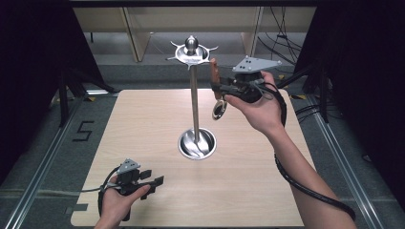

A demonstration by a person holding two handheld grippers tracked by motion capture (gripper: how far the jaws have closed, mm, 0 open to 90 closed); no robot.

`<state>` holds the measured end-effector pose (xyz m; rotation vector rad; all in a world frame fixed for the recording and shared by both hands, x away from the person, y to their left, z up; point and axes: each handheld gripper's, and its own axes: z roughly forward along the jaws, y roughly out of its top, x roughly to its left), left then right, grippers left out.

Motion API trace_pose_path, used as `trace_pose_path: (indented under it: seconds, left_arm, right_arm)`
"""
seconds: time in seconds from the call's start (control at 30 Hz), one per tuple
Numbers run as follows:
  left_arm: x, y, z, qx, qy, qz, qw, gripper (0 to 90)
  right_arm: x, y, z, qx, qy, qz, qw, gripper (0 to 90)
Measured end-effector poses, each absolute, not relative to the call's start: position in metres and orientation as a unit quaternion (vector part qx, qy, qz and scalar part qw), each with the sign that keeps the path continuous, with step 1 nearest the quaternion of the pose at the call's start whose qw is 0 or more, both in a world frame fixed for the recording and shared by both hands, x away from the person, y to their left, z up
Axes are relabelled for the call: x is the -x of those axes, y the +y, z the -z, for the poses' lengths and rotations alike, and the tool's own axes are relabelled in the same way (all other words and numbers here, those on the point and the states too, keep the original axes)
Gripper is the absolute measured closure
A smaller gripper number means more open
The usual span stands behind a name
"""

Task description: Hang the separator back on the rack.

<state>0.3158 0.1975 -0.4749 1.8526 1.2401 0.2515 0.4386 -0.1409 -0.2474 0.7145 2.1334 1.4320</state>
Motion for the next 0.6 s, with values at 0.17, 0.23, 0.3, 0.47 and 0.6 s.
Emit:
trace_pose_path:
  seconds: [0.17,0.23,0.3,0.47,0.6]
  left_arm:
    - [-0.3157,0.1975,0.4749,-0.744,0.498,-0.101,0.435,38.6]
    - [-0.3157,0.1976,0.4749,-0.744,0.498,-0.101,0.434,38.6]
    - [-0.3157,0.1976,0.4752,-0.744,0.497,-0.101,0.435,38.6]
    - [-0.3156,0.1979,0.4752,-0.744,0.496,-0.102,0.436,38.6]
    - [-0.3157,0.1986,0.4751,-0.747,0.495,-0.103,0.432,38.5]
  right_arm:
    - [-0.4406,-0.1360,0.2485,-0.270,0.772,-0.525,0.233,68.3]
    - [-0.4428,-0.1348,0.2483,-0.261,0.775,-0.524,0.239,68.2]
    - [-0.4440,-0.1335,0.2488,-0.260,0.773,-0.525,0.242,68.1]
    - [-0.4433,-0.1318,0.2517,-0.256,0.772,-0.532,0.237,64.6]
    - [-0.4371,-0.1335,0.2567,-0.245,0.777,-0.522,0.253,55.0]
